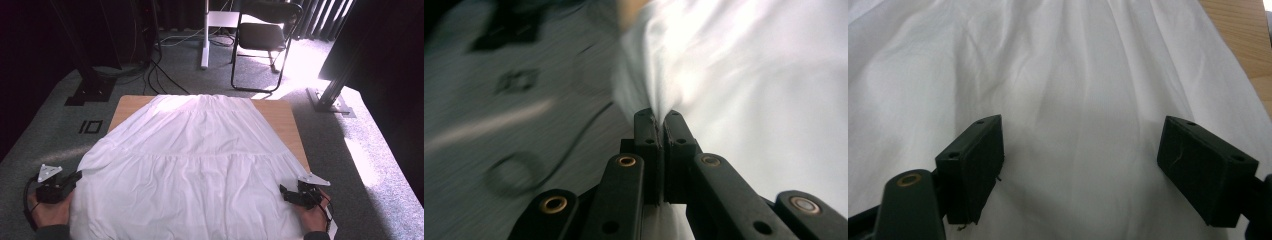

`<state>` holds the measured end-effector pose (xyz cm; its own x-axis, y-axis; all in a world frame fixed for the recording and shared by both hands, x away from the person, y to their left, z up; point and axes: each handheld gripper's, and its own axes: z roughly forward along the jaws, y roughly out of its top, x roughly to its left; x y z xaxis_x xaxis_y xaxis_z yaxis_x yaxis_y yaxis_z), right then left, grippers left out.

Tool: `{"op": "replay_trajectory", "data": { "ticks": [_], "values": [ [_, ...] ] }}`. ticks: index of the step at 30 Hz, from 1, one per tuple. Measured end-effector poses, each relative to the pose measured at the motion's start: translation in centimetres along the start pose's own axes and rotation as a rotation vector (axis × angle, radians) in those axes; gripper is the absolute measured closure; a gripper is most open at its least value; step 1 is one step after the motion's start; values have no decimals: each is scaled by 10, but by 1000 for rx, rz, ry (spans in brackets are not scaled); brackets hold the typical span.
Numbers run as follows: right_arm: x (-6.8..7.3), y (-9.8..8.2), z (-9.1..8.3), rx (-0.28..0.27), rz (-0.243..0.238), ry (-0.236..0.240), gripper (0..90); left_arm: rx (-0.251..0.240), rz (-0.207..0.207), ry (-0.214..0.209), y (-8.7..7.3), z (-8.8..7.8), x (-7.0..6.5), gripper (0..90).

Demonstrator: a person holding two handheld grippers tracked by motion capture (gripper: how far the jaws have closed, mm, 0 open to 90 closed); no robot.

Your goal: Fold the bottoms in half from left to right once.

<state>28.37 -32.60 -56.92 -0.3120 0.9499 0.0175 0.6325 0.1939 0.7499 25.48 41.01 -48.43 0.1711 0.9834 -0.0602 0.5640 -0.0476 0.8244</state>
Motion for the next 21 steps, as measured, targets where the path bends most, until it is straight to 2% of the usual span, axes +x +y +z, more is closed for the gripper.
{"op": "replay_trajectory", "data": {
  "ticks": [3,5,7,9,11,14,18,20,21],
  "values": [
    [0,0,0,0,-1,1,182,-61,51,-110,18,-9,-23,883],
    [0,0,0,0,-1,1,182,-99,92,-210,31,-13,-43,882],
    [0,0,0,0,1,1,182,-127,140,-292,46,-16,-66,883],
    [0,0,0,0,0,1,182,-149,186,-399,63,-16,-93,883],
    [0,0,0,0,0,1,182,-159,250,-501,80,-14,-125,883],
    [0,0,0,0,0,1,182,-163,360,-634,105,-5,-182,883],
    [0,0,0,1,-1,1,182,-188,418,-890,131,15,-260,884],
    [0,0,0,0,-1,1,182,-174,433,-1022,135,30,-299,884],
    [0,0,0,0,-1,1,182,-152,454,-1055,133,40,-319,884]
  ]
}}
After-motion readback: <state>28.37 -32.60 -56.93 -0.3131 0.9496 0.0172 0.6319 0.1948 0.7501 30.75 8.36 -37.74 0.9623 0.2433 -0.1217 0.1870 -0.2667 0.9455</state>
